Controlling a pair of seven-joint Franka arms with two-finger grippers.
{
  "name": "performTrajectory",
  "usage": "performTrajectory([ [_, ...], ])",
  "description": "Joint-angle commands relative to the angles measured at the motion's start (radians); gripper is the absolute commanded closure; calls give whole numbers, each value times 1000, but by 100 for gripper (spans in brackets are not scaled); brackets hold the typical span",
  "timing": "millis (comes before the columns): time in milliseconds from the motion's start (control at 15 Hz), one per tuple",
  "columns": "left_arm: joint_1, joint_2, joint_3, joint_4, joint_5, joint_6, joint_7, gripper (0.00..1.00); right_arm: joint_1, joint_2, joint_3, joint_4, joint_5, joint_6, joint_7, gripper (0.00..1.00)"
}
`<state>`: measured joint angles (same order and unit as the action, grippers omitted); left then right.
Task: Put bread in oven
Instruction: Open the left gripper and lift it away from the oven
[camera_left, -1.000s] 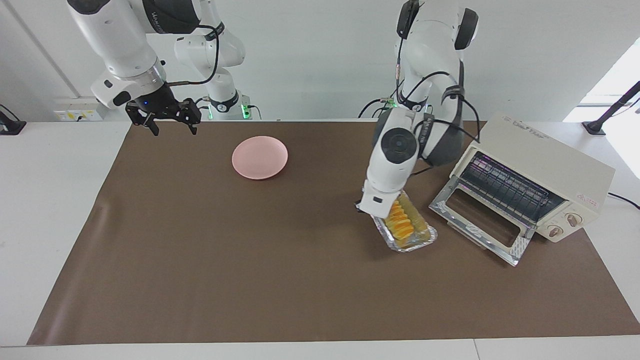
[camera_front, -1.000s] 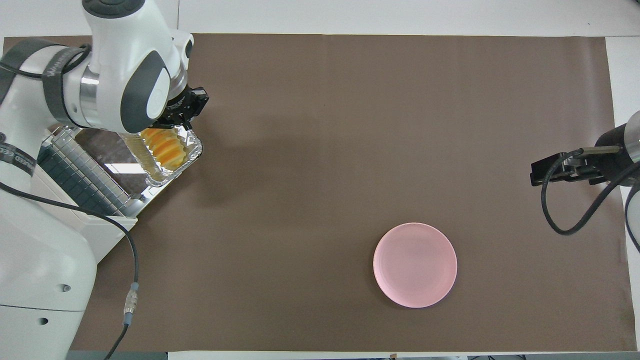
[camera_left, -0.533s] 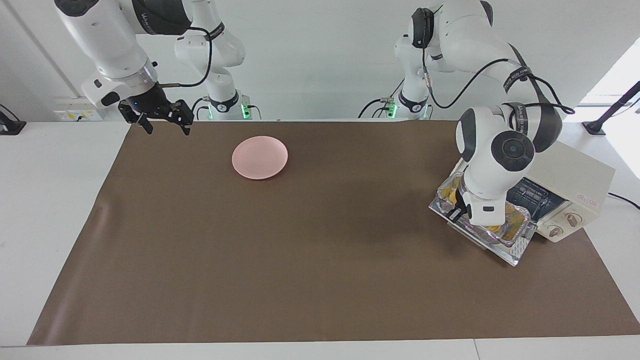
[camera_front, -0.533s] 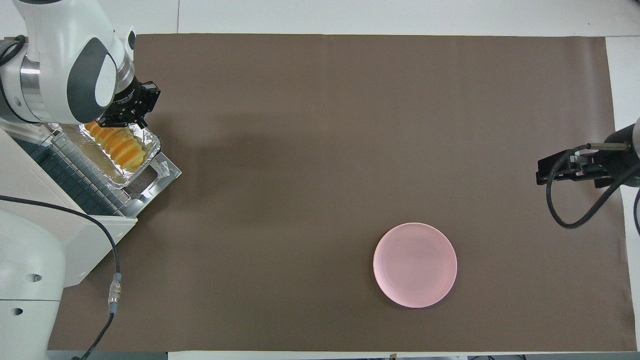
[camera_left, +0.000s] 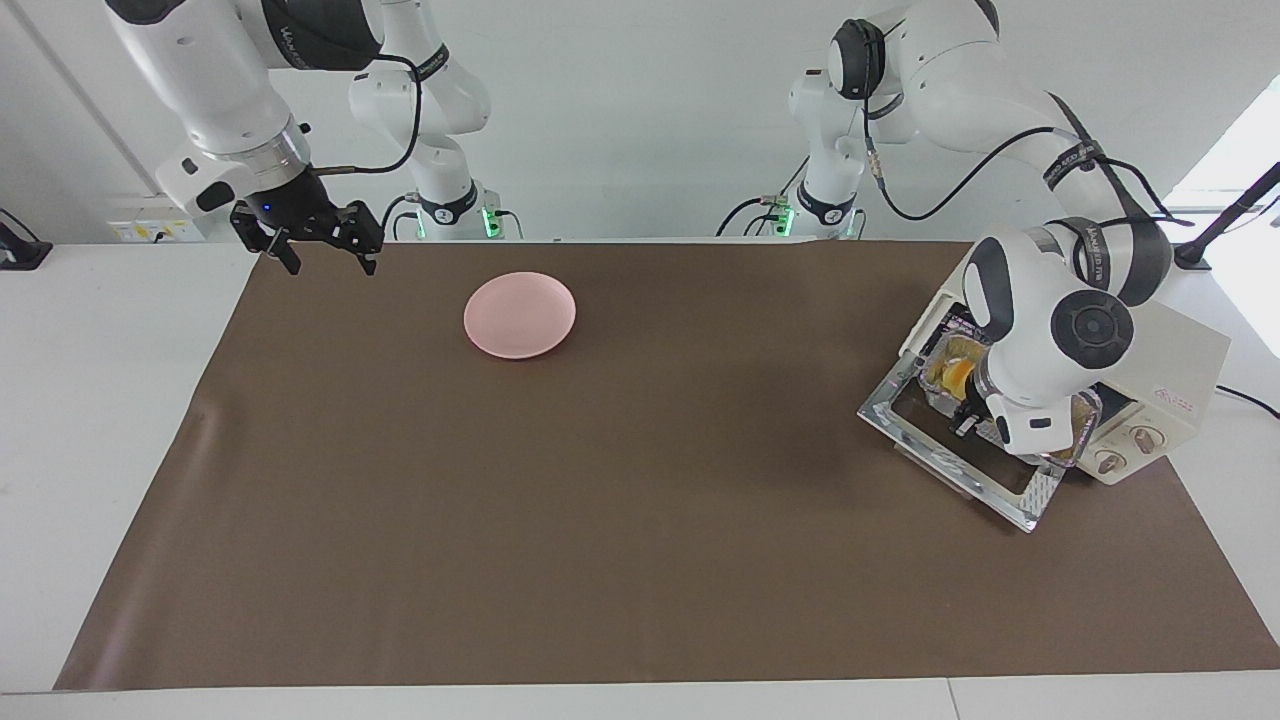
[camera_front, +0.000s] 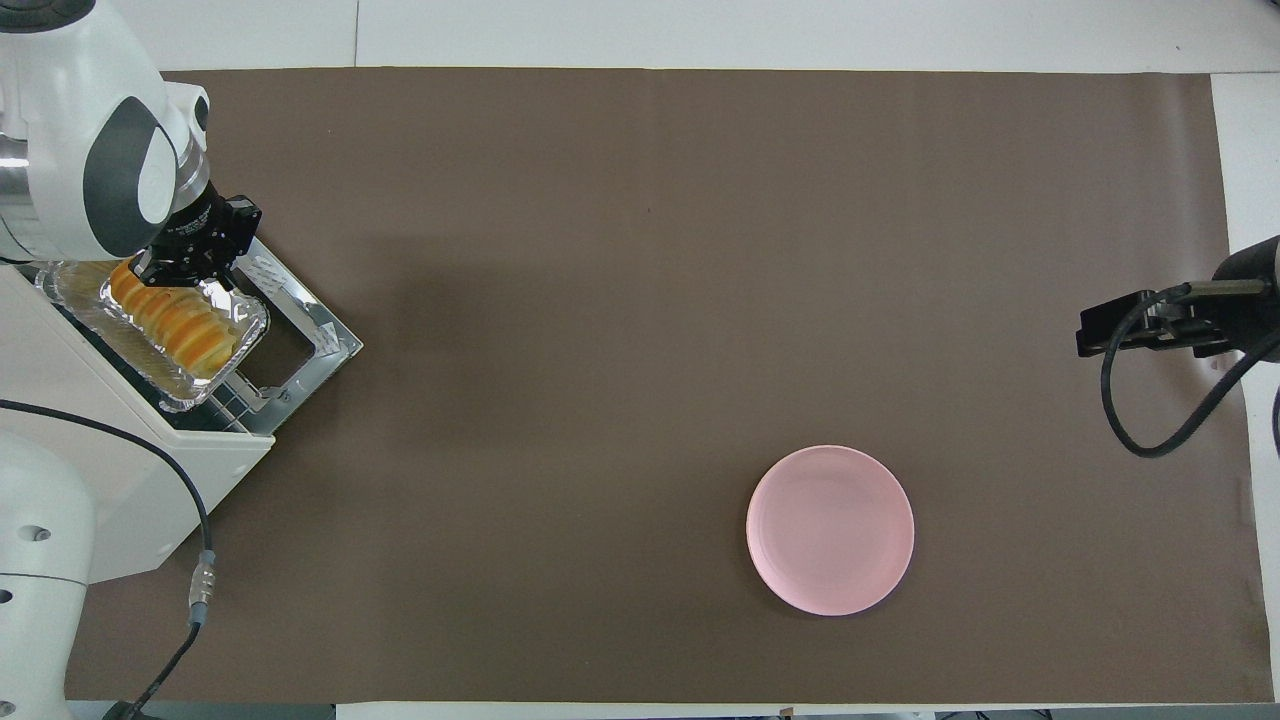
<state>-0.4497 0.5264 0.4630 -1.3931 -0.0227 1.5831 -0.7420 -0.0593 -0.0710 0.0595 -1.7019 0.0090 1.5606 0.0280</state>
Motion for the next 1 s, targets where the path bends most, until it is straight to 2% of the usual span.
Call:
performTrajectory([
  [0, -6, -60, 0, -85, 56, -23, 10, 100, -20, 10, 11, 13, -18, 6, -46, 0],
  [133, -4, -74, 0, -107, 95, -34, 10, 100, -28, 8, 11, 10, -18, 6, -53, 0],
  [333, -3, -88, 0, -130, 95, -45, 12, 100, -30, 5, 13, 7, -18, 4, -51, 0],
  [600, -1, -121, 2, -210, 95, -28, 44, 100, -30, 2, 13, 4, -17, -8, -46, 0],
  [933, 14, -124, 3, -222, 101, -22, 88, 100, -30, 0, 13, 5, -17, -8, -46, 0],
])
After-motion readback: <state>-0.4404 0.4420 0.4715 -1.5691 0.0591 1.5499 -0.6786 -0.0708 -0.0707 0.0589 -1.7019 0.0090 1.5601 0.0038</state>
